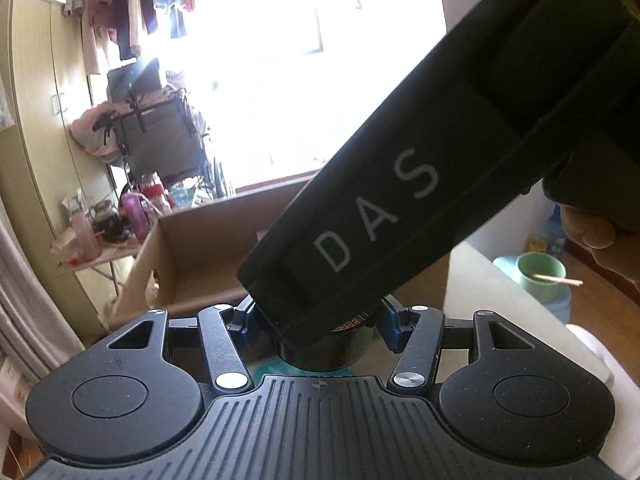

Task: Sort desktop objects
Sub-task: 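Lift the gold tin with the right gripper and carry it over the box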

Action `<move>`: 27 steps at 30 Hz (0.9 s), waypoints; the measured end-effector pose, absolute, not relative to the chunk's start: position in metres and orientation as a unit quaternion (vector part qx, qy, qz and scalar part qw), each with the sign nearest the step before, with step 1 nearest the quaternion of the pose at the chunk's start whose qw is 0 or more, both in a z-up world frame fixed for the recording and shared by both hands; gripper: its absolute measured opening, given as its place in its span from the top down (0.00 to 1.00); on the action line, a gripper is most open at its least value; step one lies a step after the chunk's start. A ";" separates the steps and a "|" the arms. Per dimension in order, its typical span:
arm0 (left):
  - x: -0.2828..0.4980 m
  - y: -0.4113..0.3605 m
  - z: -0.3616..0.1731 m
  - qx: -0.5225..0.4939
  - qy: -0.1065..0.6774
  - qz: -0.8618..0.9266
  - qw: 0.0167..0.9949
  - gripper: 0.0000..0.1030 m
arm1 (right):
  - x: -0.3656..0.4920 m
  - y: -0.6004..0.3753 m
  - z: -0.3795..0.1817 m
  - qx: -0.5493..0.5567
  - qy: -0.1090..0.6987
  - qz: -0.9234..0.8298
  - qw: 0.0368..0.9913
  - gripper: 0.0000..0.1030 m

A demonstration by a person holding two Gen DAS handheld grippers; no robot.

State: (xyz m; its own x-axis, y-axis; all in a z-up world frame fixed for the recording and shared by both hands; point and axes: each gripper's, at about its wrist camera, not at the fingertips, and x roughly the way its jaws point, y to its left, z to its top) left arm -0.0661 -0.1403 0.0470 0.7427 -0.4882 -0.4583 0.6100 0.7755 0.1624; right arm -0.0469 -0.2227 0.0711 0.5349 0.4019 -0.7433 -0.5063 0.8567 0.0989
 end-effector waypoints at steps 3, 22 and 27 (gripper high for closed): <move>-0.052 -0.144 0.053 0.152 0.196 -0.298 0.922 0.45 | -0.030 -0.224 0.079 -0.056 0.411 0.262 0.871 0.41; 0.072 -0.180 0.056 0.127 0.293 -0.331 0.888 0.45 | 0.107 -0.244 0.072 -0.023 0.499 0.239 0.833 0.41; 0.114 -0.191 0.040 0.089 0.368 -0.362 0.852 0.45 | 0.141 -0.261 0.050 -0.010 0.544 0.220 0.810 0.41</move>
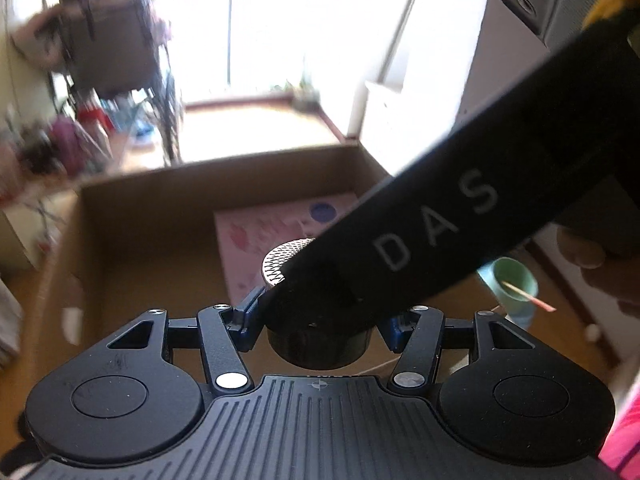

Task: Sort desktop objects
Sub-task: 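Lift the gold tin with the right gripper and carry it over the box, then lower the gold tin into the box beside the booklet and open the right gripper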

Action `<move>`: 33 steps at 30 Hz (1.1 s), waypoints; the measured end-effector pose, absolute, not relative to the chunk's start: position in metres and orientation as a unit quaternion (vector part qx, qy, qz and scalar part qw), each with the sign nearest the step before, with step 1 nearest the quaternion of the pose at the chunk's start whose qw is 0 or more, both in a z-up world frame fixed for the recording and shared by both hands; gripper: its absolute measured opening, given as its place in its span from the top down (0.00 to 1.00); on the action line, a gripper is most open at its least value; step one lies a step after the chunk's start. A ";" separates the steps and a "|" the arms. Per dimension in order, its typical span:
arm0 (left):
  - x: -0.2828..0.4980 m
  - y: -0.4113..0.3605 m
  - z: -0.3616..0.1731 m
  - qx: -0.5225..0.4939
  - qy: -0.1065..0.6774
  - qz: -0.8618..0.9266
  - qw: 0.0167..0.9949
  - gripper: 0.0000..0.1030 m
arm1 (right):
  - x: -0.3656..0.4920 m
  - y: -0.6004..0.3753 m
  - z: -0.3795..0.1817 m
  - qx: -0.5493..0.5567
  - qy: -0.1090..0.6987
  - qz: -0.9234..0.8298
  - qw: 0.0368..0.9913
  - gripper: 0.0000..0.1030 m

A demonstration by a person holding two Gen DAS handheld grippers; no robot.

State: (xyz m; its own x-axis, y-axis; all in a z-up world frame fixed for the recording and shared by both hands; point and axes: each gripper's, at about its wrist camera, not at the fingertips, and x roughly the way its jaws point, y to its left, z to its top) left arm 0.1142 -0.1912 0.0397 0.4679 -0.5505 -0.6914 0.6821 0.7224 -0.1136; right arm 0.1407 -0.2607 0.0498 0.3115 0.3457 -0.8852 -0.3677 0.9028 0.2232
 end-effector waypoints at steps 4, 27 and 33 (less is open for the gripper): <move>0.134 -0.204 0.025 0.082 0.406 -0.374 0.830 0.45 | 0.158 -0.272 0.036 -0.013 0.568 0.210 0.795 0.41; 0.153 -0.243 -0.004 0.078 0.463 -0.409 0.783 0.44 | 0.207 -0.296 -0.038 -0.203 0.631 0.149 0.734 0.41; 0.153 -0.234 -0.002 0.071 0.459 -0.410 0.785 0.44 | 0.203 -0.284 -0.052 -0.280 0.620 0.140 0.719 0.41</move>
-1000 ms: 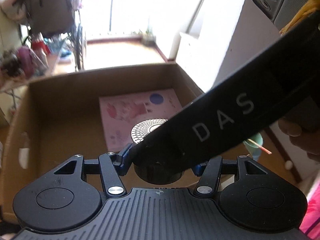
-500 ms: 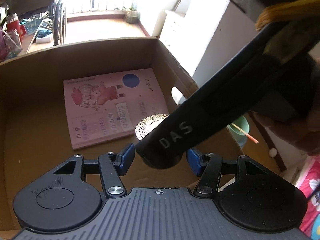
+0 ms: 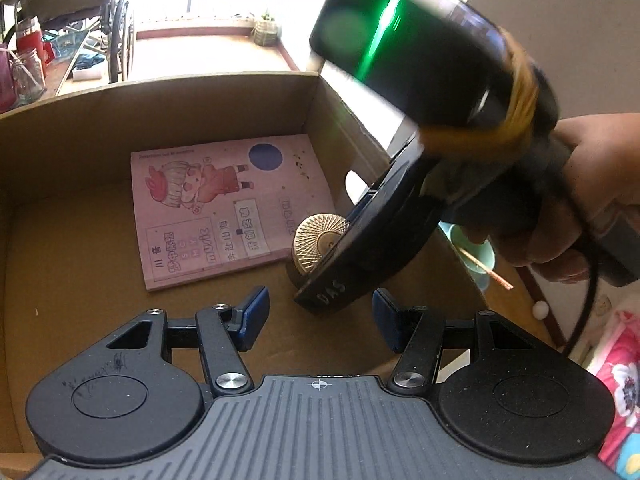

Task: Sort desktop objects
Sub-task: 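Lower the gold tin into the box beside the booklet and open the right gripper, then withdraw the right gripper from the box toward the black tape roll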

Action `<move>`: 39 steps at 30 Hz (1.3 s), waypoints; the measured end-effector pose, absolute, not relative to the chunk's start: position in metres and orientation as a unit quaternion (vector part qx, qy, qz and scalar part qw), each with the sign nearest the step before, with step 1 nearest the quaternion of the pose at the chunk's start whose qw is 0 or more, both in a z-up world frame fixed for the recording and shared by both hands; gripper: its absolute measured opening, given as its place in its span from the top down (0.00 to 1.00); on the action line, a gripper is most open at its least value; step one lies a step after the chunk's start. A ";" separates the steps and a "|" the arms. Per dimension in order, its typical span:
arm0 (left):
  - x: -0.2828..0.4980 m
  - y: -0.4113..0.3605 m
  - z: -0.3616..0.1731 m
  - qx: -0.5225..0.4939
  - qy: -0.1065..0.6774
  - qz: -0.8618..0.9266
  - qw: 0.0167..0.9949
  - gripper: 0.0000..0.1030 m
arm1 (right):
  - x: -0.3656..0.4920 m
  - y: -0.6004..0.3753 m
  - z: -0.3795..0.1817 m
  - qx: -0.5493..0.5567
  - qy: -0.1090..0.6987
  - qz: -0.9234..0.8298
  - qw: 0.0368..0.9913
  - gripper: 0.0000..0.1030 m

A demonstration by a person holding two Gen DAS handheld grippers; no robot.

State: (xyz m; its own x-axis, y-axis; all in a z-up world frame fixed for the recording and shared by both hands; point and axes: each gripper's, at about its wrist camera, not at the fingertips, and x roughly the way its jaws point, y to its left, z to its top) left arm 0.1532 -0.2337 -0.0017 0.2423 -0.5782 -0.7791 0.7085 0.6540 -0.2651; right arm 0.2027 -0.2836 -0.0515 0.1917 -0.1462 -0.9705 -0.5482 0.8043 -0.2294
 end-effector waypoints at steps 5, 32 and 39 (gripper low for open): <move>0.150 -0.227 -0.001 0.072 0.455 -0.413 0.785 0.44 | 0.202 -0.279 -0.057 -0.302 0.624 0.131 0.709 0.42; 0.119 -0.158 0.031 0.061 0.419 -0.396 0.815 0.39 | 0.190 -0.284 -0.006 -0.217 0.592 0.120 0.767 0.40; 0.084 -0.116 0.055 0.046 0.384 -0.386 0.837 0.32 | 0.113 -0.308 0.055 -0.126 0.498 0.171 0.840 0.37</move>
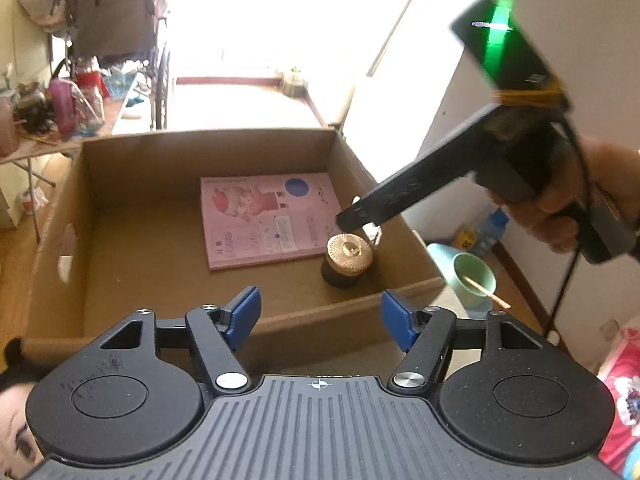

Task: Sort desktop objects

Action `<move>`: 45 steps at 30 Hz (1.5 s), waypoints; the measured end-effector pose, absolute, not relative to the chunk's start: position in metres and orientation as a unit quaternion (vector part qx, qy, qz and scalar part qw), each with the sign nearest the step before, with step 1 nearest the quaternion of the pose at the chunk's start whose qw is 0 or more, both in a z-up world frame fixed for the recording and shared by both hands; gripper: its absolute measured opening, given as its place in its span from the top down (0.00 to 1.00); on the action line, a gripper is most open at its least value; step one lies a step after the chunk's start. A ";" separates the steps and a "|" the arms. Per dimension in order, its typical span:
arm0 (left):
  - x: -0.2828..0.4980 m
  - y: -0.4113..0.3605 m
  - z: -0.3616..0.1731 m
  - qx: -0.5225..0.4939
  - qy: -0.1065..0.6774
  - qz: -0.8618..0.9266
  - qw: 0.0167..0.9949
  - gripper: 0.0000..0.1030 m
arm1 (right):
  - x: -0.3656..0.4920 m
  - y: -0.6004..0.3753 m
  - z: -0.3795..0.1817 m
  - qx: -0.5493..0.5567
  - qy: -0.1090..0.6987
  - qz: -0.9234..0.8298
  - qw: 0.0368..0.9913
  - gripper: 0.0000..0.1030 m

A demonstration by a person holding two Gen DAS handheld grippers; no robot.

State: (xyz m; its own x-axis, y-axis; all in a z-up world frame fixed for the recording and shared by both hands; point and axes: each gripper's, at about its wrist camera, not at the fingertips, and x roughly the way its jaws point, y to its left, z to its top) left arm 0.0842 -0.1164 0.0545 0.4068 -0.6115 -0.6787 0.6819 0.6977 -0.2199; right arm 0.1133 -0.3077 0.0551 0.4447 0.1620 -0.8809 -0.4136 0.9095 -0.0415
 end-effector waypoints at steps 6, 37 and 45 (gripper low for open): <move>0.036 -0.094 0.061 0.056 0.357 -0.371 0.855 0.27 | 0.039 -0.326 0.077 -0.058 0.451 0.210 0.866 0.36; -0.015 -0.076 -0.066 0.052 0.438 -0.269 0.856 0.58 | -0.028 -0.274 -0.083 -0.041 0.516 0.207 0.830 0.56; -0.020 -0.078 -0.072 0.063 0.431 -0.289 0.853 0.58 | -0.024 -0.270 -0.092 -0.054 0.531 0.206 0.820 0.64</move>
